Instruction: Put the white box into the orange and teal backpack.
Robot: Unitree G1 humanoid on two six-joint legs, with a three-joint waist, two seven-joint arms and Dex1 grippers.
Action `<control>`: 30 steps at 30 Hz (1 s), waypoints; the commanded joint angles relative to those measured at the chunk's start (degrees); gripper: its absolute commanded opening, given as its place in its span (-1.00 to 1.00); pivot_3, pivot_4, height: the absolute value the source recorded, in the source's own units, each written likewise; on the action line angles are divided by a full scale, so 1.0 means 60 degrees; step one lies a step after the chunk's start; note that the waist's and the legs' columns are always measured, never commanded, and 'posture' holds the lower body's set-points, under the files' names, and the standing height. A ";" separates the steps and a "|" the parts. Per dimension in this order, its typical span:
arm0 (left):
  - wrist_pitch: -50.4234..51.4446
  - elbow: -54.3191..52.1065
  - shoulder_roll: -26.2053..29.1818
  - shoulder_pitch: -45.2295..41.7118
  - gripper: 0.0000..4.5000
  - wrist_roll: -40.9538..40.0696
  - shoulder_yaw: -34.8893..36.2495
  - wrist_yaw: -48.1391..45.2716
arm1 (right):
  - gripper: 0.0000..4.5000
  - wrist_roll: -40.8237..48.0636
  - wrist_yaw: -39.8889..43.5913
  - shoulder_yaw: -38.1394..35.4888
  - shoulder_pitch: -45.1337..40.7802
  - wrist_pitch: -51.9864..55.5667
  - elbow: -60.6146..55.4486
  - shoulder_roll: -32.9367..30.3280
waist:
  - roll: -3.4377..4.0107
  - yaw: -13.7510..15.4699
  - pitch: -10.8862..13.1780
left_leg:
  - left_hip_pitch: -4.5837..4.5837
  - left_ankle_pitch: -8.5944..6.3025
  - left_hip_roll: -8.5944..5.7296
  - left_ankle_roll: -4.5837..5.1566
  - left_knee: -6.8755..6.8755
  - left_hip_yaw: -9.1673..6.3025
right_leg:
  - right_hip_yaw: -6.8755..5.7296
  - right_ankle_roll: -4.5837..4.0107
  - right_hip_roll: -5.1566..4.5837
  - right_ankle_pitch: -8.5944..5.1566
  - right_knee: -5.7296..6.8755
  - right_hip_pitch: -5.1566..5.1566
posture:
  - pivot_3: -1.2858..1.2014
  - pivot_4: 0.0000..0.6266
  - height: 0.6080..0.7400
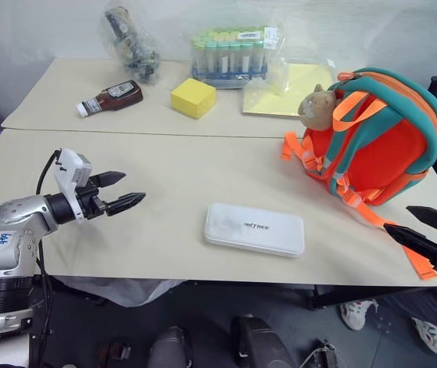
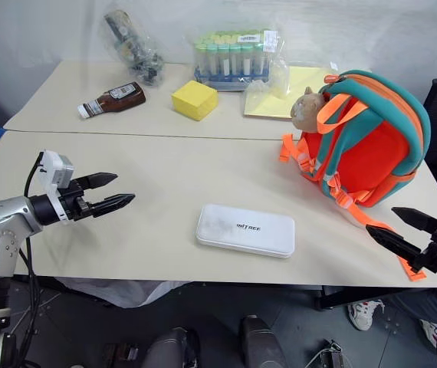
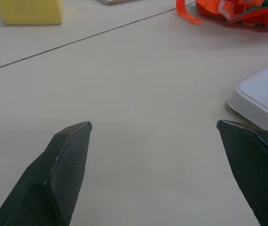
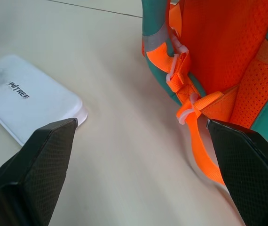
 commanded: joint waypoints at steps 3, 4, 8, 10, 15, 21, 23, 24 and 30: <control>0.0035 -0.0401 0.0119 0.0102 0.99 -0.0023 0.0101 0.0198 | 1.00 0.0018 -0.0181 -0.0400 -0.0130 -0.0015 -0.0194 -0.0188 | 0.0000 -0.0006 0.0000 | 0.0001 0.0001 0.0000 -0.0002 -0.0002 0.0001 | 0.0001 0.0000 0.0001 0.0000 0.0000 0.0000 | 0.03 -0.52 1.00; 0.0037 -0.0377 0.0130 0.0088 0.99 -0.0021 0.0089 0.0199 | 1.00 -0.0176 -0.0248 -0.0309 -0.0116 -0.0130 -0.0191 -0.0198 | 0.0000 -0.0004 0.0000 | 0.0001 0.0001 0.0001 -0.0002 -0.0002 0.0000 | 0.0000 0.0000 0.0004 0.0000 0.0001 0.0000 | 0.03 -0.52 1.00; 0.0010 -0.0393 0.0132 0.0074 0.99 0.0008 -0.0025 0.0138 | 1.00 -0.0673 -0.0510 -0.0048 -0.0153 -0.0318 -0.0121 -0.0176 | 0.0000 0.0000 0.0000 | 0.0001 0.0005 -0.0001 -0.0009 0.0000 -0.0001 | 0.0001 0.0000 0.0002 0.0000 0.0000 0.0000 | 0.03 -0.52 1.00; -0.0010 -0.0417 0.0122 0.0073 0.99 0.0048 -0.0086 0.0152 | 1.00 -0.0697 -0.0497 -0.0060 -0.0169 -0.0291 -0.0154 -0.0140 | 0.0000 -0.0002 0.0000 | 0.0001 0.0006 -0.0003 -0.0011 0.0000 0.0001 | 0.0002 0.0000 -0.0001 0.0000 0.0000 0.0000 | 0.03 -0.52 1.00; -0.0452 -0.0504 0.0217 0.0086 0.99 0.0479 -0.0759 -0.0209 | 1.00 -0.1101 -0.0455 0.0406 -0.0186 -0.0335 -0.0625 -0.0369 | 0.0001 -0.0004 0.0000 | 0.0001 0.0007 -0.0002 -0.0012 -0.0001 0.0000 | 0.0001 0.0000 0.0002 0.0000 0.0000 0.0000 | 0.03 -0.52 1.00; -0.1563 -0.0018 0.0010 -0.0510 0.61 0.1403 -0.2404 -0.1171 | 0.60 -0.1842 -0.0494 0.2159 -0.0509 -0.0217 -0.1484 -0.0829 | 0.0000 0.0003 0.0000 | 0.0003 0.0008 -0.0001 -0.0012 0.0005 0.0003 | 0.0003 0.0000 0.0004 0.0000 0.0002 0.0000 | 0.03 -0.52 1.00; -0.1946 0.0255 -0.0168 -0.0919 0.33 0.1782 -0.2971 -0.1410 | 0.29 -0.1982 -0.0461 0.2772 -0.0759 -0.0211 -0.1733 -0.0882 | 0.0000 0.0013 0.0000 | 0.0001 0.0008 -0.0003 -0.0012 0.0008 0.0003 | 0.0004 0.0000 0.0007 0.0000 0.0004 -0.0001 | 0.03 -0.52 1.00; -0.2177 0.0421 -0.0276 -0.1129 0.17 0.1972 -0.3234 -0.1515 | 0.12 -0.2097 -0.0468 0.3124 -0.0921 -0.0221 -0.1810 -0.0892 | 0.0000 0.0017 0.0000 | -0.0001 0.0009 -0.0003 -0.0011 0.0010 0.0002 | 0.0005 0.0000 0.0007 0.0000 0.0004 -0.0002 | 0.03 -0.52 1.00; -0.2814 0.1148 -0.0775 -0.1755 -0.69 0.2476 -0.3914 -0.1855 | -0.84 -0.3418 -0.0992 0.4991 -0.2019 -0.0282 -0.1297 -0.0842 | 0.0001 -0.0004 0.0000 | -0.0024 0.0008 -0.0002 -0.0012 0.0033 0.0010 | 0.0009 0.0002 0.0008 0.0001 0.0005 -0.0016 | 0.03 -0.52 1.00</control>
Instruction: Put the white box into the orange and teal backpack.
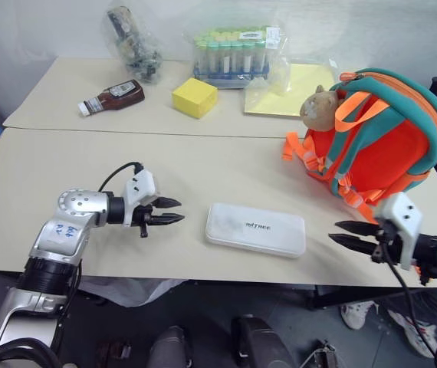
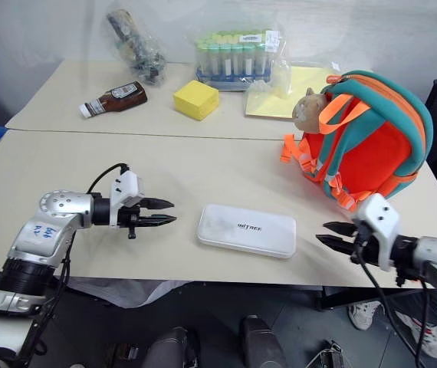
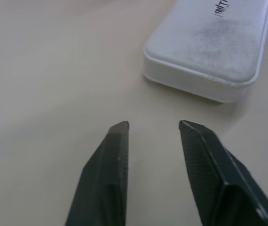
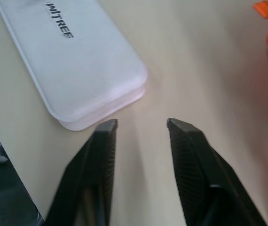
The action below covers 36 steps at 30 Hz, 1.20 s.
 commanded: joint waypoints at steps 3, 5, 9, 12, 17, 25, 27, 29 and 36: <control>-0.0338 0.0249 -0.0224 -0.0276 -0.99 0.0294 -0.0231 -0.0172 | -1.00 -0.0815 -0.0370 0.0855 -0.0743 -0.0017 0.0426 -0.0012 | 0.0000 0.0004 0.0000 | -0.0003 0.0001 0.0006 -0.0001 0.0008 0.0005 | -0.0001 0.0000 0.0003 -0.0001 0.0002 -0.0005 | 0.03 -0.52 1.00; -0.0140 0.0235 -0.0356 -0.0331 -0.99 0.0392 -0.0392 -0.0103 | -1.00 -0.0873 -0.0403 0.1058 -0.0885 0.0089 0.0432 0.0040 | 0.0000 0.0020 0.0000 | -0.0003 0.0002 0.0007 -0.0003 0.0009 0.0003 | -0.0001 -0.0001 0.0005 -0.0001 0.0005 -0.0008 | 0.03 -0.52 1.00; 0.0073 0.0048 -0.0659 -0.0320 -0.99 0.0443 -0.0509 0.0009 | -1.00 -0.0933 -0.0583 0.1459 -0.1219 0.0328 0.0400 0.0289 | 0.0000 0.0025 0.0000 | -0.0009 0.0001 0.0009 -0.0001 0.0028 0.0001 | -0.0003 -0.0001 0.0003 -0.0001 0.0014 -0.0005 | 0.03 -0.52 1.00; 0.0188 -0.0228 -0.0810 -0.0245 -0.99 0.0417 -0.0605 -0.0016 | -1.00 -0.0937 -0.0646 0.1666 -0.1468 0.0478 0.0369 0.0450 | 0.0000 0.0015 0.0000 | -0.0010 -0.0001 0.0009 0.0001 0.0051 0.0001 | 0.0000 0.0000 0.0002 0.0000 0.0031 -0.0004 | 0.03 -0.52 1.00; 0.0732 -0.1056 -0.0911 -0.0030 -0.99 0.0225 -0.0641 -0.0017 | -1.00 -0.1070 -0.0953 0.2052 -0.2161 0.0723 0.0496 0.0888 | 0.0001 -0.0007 0.0000 | -0.0009 0.0000 0.0013 0.0001 0.0071 -0.0001 | 0.0001 0.0000 0.0006 0.0000 0.0056 -0.0005 | 0.03 -0.52 1.00; 0.1162 -0.1394 -0.0642 0.0327 -0.99 0.0237 -0.0477 -0.0013 | -1.00 -0.1430 -0.1346 0.2142 -0.2565 0.0692 0.0790 0.1314 | 0.0001 0.0012 0.0000 | -0.0011 -0.0001 0.0017 -0.0002 0.0074 -0.0004 | -0.0003 -0.0002 0.0007 -0.0002 0.0056 -0.0005 | 0.03 -0.52 1.00; 0.1709 -0.1287 -0.0529 0.0327 -0.99 0.0169 -0.0379 0.0046 | -1.00 -0.1449 -0.1283 0.2127 -0.2558 0.0690 0.0819 0.1267 | 0.0000 0.0007 0.0000 | -0.0010 -0.0001 0.0016 -0.0001 0.0076 -0.0003 | -0.0002 -0.0002 0.0006 -0.0002 0.0056 -0.0004 | 0.03 -0.52 1.00; 0.3950 -0.0945 -0.0463 0.0008 -0.82 -0.0493 0.0016 0.0179 | -1.00 -0.1439 -0.1098 0.2002 -0.2355 0.0689 0.0784 0.1036 | 0.0000 0.0008 0.0000 | -0.0011 -0.0001 0.0017 0.0000 0.0076 -0.0003 | -0.0002 -0.0002 0.0009 -0.0002 0.0056 -0.0005 | 0.03 -0.52 1.00; 0.9252 -0.0560 -0.0256 -0.0984 0.07 -0.2829 0.0811 -0.0171 | -1.00 -0.1410 -0.0891 0.1740 -0.1786 0.0528 0.0643 0.0707 | 0.0000 0.0006 0.0000 | -0.0018 -0.0002 0.0012 0.0001 0.0082 -0.0013 | -0.0014 0.0001 0.0011 -0.0004 0.0060 -0.0005 | 0.03 -0.52 1.00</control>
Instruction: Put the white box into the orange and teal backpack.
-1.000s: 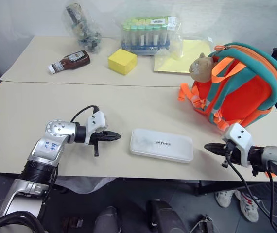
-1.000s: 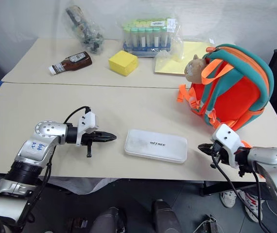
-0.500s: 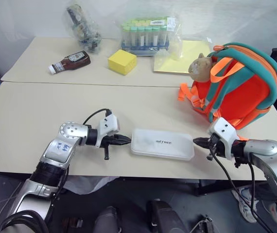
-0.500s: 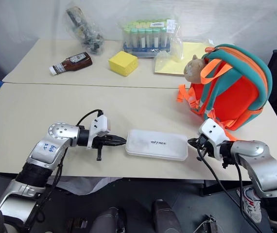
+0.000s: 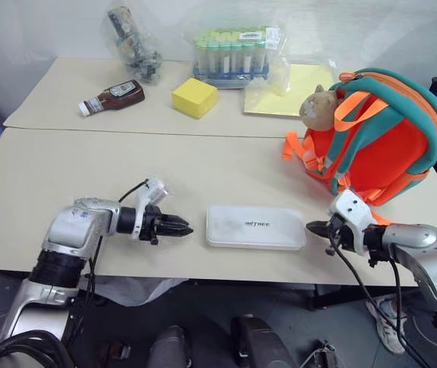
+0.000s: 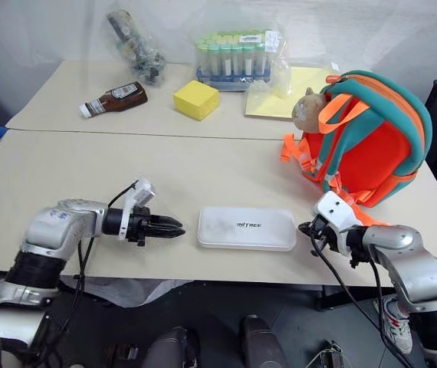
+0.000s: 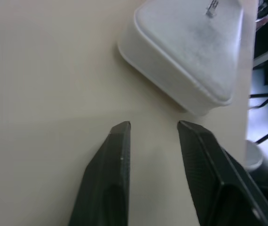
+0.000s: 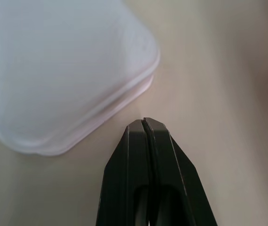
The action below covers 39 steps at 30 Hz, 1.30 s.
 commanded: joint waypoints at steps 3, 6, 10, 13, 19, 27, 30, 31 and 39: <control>0.2566 0.0617 -0.0123 -0.0802 0.49 -0.1019 0.0521 0.0409 | -1.00 -0.0067 0.0086 -0.0421 0.0265 -0.0336 -0.0301 -0.0224 | 0.0000 -0.0002 0.0000 | 0.0001 0.0000 -0.0002 -0.0001 0.0006 -0.0001 | 0.0000 0.0001 -0.0003 0.0000 0.0004 0.0001 | 0.03 -0.52 1.00; 0.2626 0.1032 -0.0304 -0.0976 0.90 -0.0592 0.0001 0.1028 | -1.00 -0.0113 0.0054 -0.0358 0.0359 -0.0459 -0.0290 -0.0171 | 0.0000 -0.0026 0.0000 | 0.0005 0.0001 -0.0003 -0.0003 0.0010 -0.0002 | 0.0003 0.0001 0.0001 0.0000 0.0010 0.0001 | 0.03 -0.52 1.00; 0.2800 0.1710 -0.0779 -0.1301 0.99 -0.0541 -0.0097 0.1487 | -1.00 -0.0156 0.0062 -0.0229 0.0396 -0.0618 -0.0259 -0.0045 | 0.0011 0.0023 -0.0008 | 0.0015 0.0002 -0.0004 -0.0010 0.0011 -0.0003 | 0.0003 0.0001 -0.0005 0.0000 0.0012 0.0012 | 0.03 -0.52 1.00; 0.3047 0.2205 -0.1368 -0.1631 0.99 -0.0578 -0.0022 0.1849 | -1.00 -0.0204 0.0052 -0.0124 0.0396 -0.0734 -0.0225 0.0064 | 0.0018 0.0160 -0.0013 | 0.0017 0.0006 -0.0023 0.0001 0.0024 -0.0010 | -0.0003 0.0005 -0.0007 0.0003 0.0016 0.0021 | 0.03 -0.52 1.00; 0.3900 0.1932 -0.2271 -0.1808 0.99 -0.0948 -0.0462 0.2047 | -1.00 -0.0303 -0.0043 0.0110 0.0286 -0.0905 -0.0191 0.0378 | 0.0019 0.0268 -0.0020 | 0.0011 0.0001 -0.0033 0.0013 0.0025 -0.0011 | -0.0001 0.0010 -0.0011 0.0004 0.0007 0.0025 | 0.03 -0.52 1.00; 0.4219 0.1905 -0.2787 -0.2034 0.99 -0.1211 -0.0185 0.2248 | -1.00 -0.0439 -0.0115 0.0174 0.0069 -0.0885 -0.0168 0.0772 | 0.0021 0.0251 -0.0021 | 0.0011 -0.0002 -0.0025 0.0002 0.0025 -0.0010 | 0.0000 0.0014 -0.0013 0.0001 0.0006 0.0024 | 0.03 -0.52 1.00; 0.4144 0.2125 -0.2957 -0.2167 0.81 -0.1223 0.0206 0.2473 | -1.00 -0.0449 -0.0125 0.0173 0.0038 -0.0854 -0.0169 0.0826 | 0.0021 0.0251 -0.0021 | 0.0010 -0.0003 -0.0023 0.0000 0.0025 -0.0009 | 0.0001 0.0014 -0.0013 0.0001 0.0006 0.0023 | 0.03 -0.52 1.00; 0.4088 0.2221 -0.2999 -0.2216 0.73 -0.1198 0.0335 0.2562 | -1.00 -0.0449 -0.0132 0.0177 0.0032 -0.0844 -0.0174 0.0841 | 0.0020 0.0249 -0.0020 | 0.0009 -0.0003 -0.0024 0.0000 0.0025 -0.0009 | 0.0001 0.0014 -0.0013 0.0001 0.0006 0.0022 | 0.03 -0.52 1.00; 0.4152 0.2126 -0.3139 -0.2260 -0.31 -0.1715 0.0963 0.2570 | -1.00 -0.0410 -0.0173 0.0153 0.0053 -0.0809 -0.0207 0.0959 | 0.0020 0.0218 -0.0020 | 0.0005 -0.0002 -0.0019 -0.0009 0.0026 -0.0008 | 0.0001 0.0013 -0.0011 0.0001 0.0009 0.0015 | 0.03 -0.52 1.00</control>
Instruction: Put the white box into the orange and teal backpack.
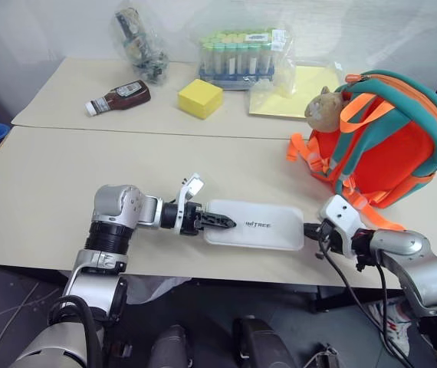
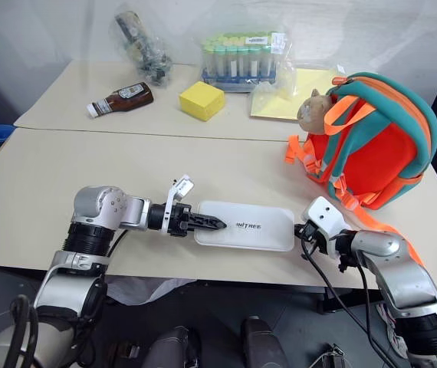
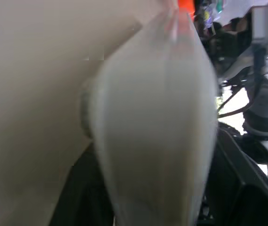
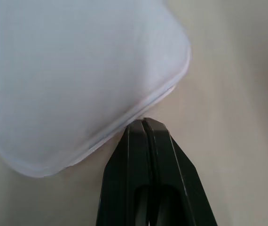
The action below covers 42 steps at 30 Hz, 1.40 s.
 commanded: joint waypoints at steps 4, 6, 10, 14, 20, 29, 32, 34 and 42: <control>0.0095 -0.0535 -0.0124 -0.0028 -0.45 -0.0487 0.0371 0.0213 | -1.00 0.0200 -0.0105 -0.0218 0.0060 -0.0124 -0.0398 0.0257 | 0.0000 -0.0015 0.0000 | 0.0001 0.0000 -0.0001 -0.0002 0.0000 0.0001 | 0.0002 0.0000 0.0000 0.0000 0.0001 0.0000 | 0.03 -0.52 1.00; 0.0194 -0.0597 -0.0078 -0.0007 -0.45 -0.0615 0.0662 0.0289 | -1.00 0.0347 -0.0343 -0.0571 0.0222 0.0011 -0.0598 0.0406 | 0.0000 -0.0019 0.0000 | 0.0000 0.0001 -0.0001 -0.0002 0.0000 0.0001 | 0.0002 0.0000 0.0001 0.0000 0.0001 0.0000 | 0.03 -0.52 1.00; 0.0313 -0.0778 0.0240 -0.0001 -0.45 -0.0851 0.1518 0.0478 | -0.84 0.1455 -0.0812 -0.2214 0.0825 0.1113 -0.1533 0.0696 | 0.0004 -0.0020 0.0002 | -0.0002 0.0000 0.0009 -0.0012 -0.0004 0.0002 | 0.0005 -0.0001 0.0003 -0.0001 0.0006 -0.0009 | 0.03 -0.52 1.00; 0.0542 -0.1121 0.0843 -0.0048 -0.45 -0.1184 0.2828 0.0685 | -0.29 0.2704 -0.1480 -0.4320 0.1366 0.2295 -0.2532 0.0903 | 0.0003 -0.0047 0.0004 | -0.0005 0.0000 0.0017 -0.0015 -0.0004 0.0002 | 0.0003 -0.0002 0.0004 -0.0001 0.0008 -0.0012 | 0.03 -0.52 1.00; 0.0910 -0.1713 0.1402 -0.0118 -0.45 -0.1781 0.4125 0.0790 | 0.62 0.4114 -0.3189 -0.5908 0.0018 0.3560 -0.2299 0.1519 | 0.0003 -0.0123 0.0004 | 0.0002 0.0001 0.0016 -0.0021 -0.0006 0.0003 | -0.0002 -0.0003 -0.0001 0.0000 0.0010 -0.0007 | 0.03 -0.52 1.00; 0.0087 -0.3010 0.1774 -0.0113 -0.45 -0.2836 0.4274 0.0229 | 1.00 0.3422 -0.4701 -0.4429 -0.3252 0.2953 0.0554 0.2493 | 0.0005 -0.0301 0.0006 | -0.0004 0.0001 0.0017 -0.0023 -0.0019 0.0012 | 0.0005 -0.0005 0.0004 -0.0001 0.0003 -0.0019 | 0.03 -0.52 1.00; -0.0146 -0.3328 0.1815 0.0064 -0.45 -0.3095 0.4231 0.0265 | 1.00 0.3000 -0.4734 -0.4060 -0.4233 0.2149 0.2059 0.2835 | 0.0008 -0.0346 0.0007 | -0.0002 0.0003 0.0018 -0.0028 -0.0025 0.0019 | 0.0008 -0.0005 0.0003 -0.0001 0.0004 -0.0024 | 0.03 -0.52 1.00; -0.0297 -0.3413 0.1844 0.0184 -0.45 -0.3124 0.4176 0.0423 | 1.00 0.2713 -0.4616 -0.3822 -0.4651 0.1633 0.2847 0.2913 | 0.0009 -0.0396 0.0008 | -0.0002 0.0004 0.0018 -0.0028 -0.0025 0.0018 | 0.0007 -0.0005 0.0004 -0.0001 0.0003 -0.0024 | 0.03 -0.52 1.00; -0.0972 -0.3247 0.1990 0.0353 -0.45 -0.2990 0.4371 0.1322 | 0.28 0.2447 -0.4094 -0.3392 -0.5046 0.0584 0.3659 0.2929 | 0.0010 -0.0510 0.0009 | -0.0011 0.0005 0.0019 -0.0028 -0.0024 0.0015 | 0.0006 -0.0004 0.0000 -0.0001 -0.0002 -0.0024 | 0.03 -0.52 1.00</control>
